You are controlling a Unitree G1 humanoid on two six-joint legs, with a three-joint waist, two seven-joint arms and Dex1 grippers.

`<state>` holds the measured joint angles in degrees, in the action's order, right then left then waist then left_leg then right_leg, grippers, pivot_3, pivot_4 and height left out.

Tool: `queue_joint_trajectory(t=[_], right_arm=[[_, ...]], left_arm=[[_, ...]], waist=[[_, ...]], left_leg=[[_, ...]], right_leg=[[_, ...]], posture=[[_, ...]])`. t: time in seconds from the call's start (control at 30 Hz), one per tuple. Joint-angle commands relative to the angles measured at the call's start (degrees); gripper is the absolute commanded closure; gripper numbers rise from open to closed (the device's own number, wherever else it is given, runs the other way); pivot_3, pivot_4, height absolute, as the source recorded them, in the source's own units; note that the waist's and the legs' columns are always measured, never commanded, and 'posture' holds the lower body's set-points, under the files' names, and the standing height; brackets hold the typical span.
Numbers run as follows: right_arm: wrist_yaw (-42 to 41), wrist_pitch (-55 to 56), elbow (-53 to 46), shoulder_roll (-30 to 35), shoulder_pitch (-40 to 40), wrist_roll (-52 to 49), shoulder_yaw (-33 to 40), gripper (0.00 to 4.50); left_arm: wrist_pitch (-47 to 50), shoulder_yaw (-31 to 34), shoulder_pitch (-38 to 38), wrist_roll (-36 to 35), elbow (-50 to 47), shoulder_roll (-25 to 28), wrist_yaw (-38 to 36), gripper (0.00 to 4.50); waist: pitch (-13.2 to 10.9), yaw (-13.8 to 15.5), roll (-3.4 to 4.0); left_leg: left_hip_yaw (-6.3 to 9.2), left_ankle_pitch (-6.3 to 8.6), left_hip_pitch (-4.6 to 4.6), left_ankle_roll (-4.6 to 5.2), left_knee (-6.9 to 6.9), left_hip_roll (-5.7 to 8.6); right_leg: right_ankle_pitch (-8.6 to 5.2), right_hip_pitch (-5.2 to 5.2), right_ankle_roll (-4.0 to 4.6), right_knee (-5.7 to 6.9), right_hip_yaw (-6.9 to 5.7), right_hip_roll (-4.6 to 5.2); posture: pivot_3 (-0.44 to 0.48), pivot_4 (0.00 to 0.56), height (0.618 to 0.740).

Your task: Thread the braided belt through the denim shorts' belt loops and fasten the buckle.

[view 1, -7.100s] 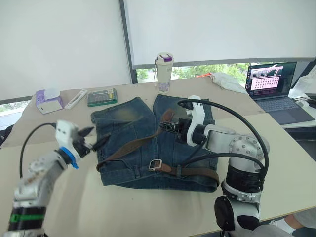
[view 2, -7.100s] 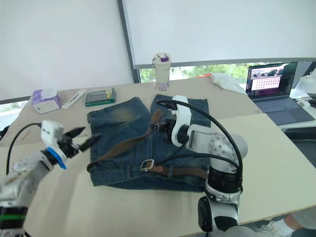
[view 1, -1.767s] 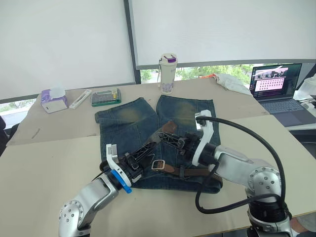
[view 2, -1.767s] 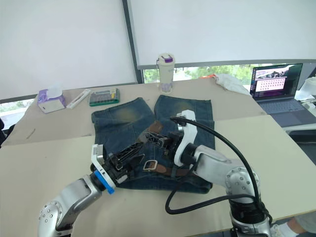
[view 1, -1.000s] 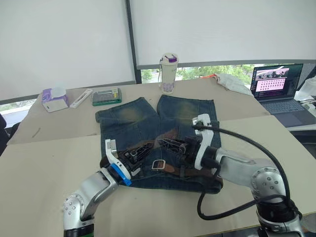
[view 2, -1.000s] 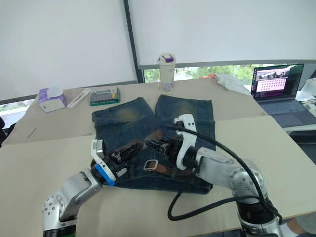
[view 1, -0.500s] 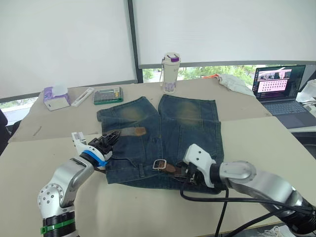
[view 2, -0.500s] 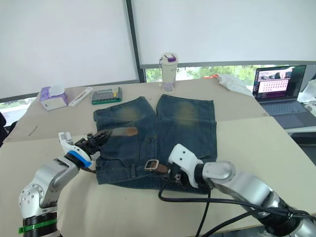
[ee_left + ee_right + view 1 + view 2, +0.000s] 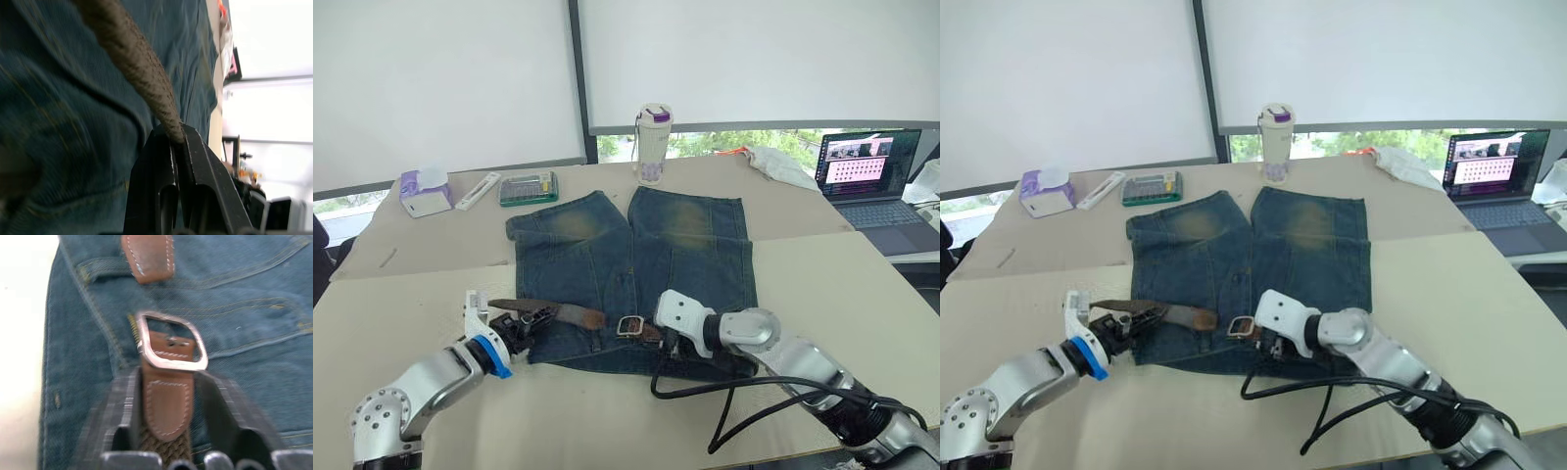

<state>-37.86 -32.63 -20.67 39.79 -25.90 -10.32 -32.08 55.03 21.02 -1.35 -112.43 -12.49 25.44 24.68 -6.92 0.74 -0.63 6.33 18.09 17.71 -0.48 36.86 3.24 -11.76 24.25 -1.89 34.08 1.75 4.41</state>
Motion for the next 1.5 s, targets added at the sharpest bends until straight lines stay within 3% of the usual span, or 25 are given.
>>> queue_joint_trajectory(t=[0.03, 0.1, 0.4, 0.63, 0.77, 0.83, 1.0, 1.17, 1.5], right_arm=[[-0.72, -0.35, -2.37, -0.51, 1.06, 1.7, 2.14, 3.99], [-0.93, -0.81, -3.29, -0.55, 1.73, 2.1, 2.8, 4.47], [-0.99, -0.91, -4.52, -1.49, 3.78, 3.73, 4.72, 4.47], [-1.32, 1.43, -4.42, -2.97, 4.12, 5.98, 4.76, 4.47], [-5.47, 4.31, -5.38, -2.14, 3.71, 4.81, 5.52, 4.47], [-9.69, 4.87, -7.25, -0.81, 3.63, 2.25, 6.7, 3.8], [-13.79, 12.17, -5.52, 1.56, 1.1, 7.33, 4.72, 2.13], [-13.32, 21.2, 1.83, -0.5, -2.79, 17.07, 0.13, 2.13], [-15.23, 27.26, 8.91, -7.58, -5.64, 22.83, -2.26, 2.13]], left_arm=[[-1.08, -0.29, 0.09, -0.57, -3.65, 0.07, 0.5, 4.5], [-0.19, 0.72, 0.82, -0.57, -2.85, 1.7, -0.18, 4.5], [1.83, 5.22, 6.66, -0.57, -2.31, 6.47, -3.09, 4.5], [-2.55, 2.29, 8.43, -0.57, -5.53, 8.55, 4.12, 4.5], [-5.69, 0.65, 9.03, -0.57, -6.56, 9.83, 7.05, 4.5], [-5.55, 0.0, 8.43, 0.68, -7.11, 11.19, 5.72, 4.5], [-5.59, -0.47, 6.84, 1.06, -6.03, 13.63, 2.46, 4.5], [-5.41, -0.99, 6.68, 2.13, -4.95, 15.59, 0.38, 4.5], [-5.58, -1.23, 7.7, 1.77, -6.16, 17.47, 0.08, 4.5]], waist=[[0.0, -0.07, 0.0], [0.0, -0.11, 0.0], [-0.02, -0.01, 0.02], [-0.03, -0.11, 0.02], [-0.05, -0.15, 0.05], [-0.06, -0.16, 0.06], [-0.11, -0.26, 0.1], [-0.14, -0.4, 0.09], [-0.15, -0.45, 0.1]], left_leg=[[0.0, 0.0, 0.0, 0.0, 0.0, -0.02], [-0.01, 0.0, -0.01, -0.02, -0.01, -0.06], [0.0, 0.0, -0.02, 0.0, -0.02, -0.03], [0.0, 0.02, -0.01, 0.01, -0.03, -0.06], [0.0, 0.02, -0.01, 0.0, -0.03, -0.07], [-0.02, 0.02, -0.03, 0.0, -0.04, -0.06], [-0.03, 0.02, -0.03, 0.0, -0.04, -0.07], [-0.06, 0.01, -0.04, -0.01, -0.06, -0.06], [-0.03, -0.01, -0.06, -0.04, -0.07, -0.06]], right_leg=[[0.01, -0.01, 0.01, 0.0, 0.0, -0.01], [0.02, -0.01, 0.03, 0.01, 0.01, -0.03], [0.01, -0.01, 0.03, -0.01, -0.02, -0.02], [0.0, -0.02, 0.03, 0.0, -0.03, -0.02], [0.01, -0.01, 0.03, 0.0, -0.02, -0.02], [0.01, -0.02, 0.03, 0.0, -0.02, -0.03], [0.0, -0.02, 0.03, 0.0, -0.03, -0.05], [-0.01, -0.02, 0.04, -0.01, -0.06, -0.07], [0.0, 0.0, 0.06, 0.0, -0.05, -0.06]], posture=[[0.0, 0.15, 0.74], [0.0, 0.15, 0.74], [0.0, 0.15, 0.74], [0.0, 0.15, 0.74], [0.0, 0.15, 0.74], [0.0, 0.15, 0.74], [0.0, 0.15, 0.74], [0.0, 0.15, 0.74], [0.0, 0.15, 0.74]])
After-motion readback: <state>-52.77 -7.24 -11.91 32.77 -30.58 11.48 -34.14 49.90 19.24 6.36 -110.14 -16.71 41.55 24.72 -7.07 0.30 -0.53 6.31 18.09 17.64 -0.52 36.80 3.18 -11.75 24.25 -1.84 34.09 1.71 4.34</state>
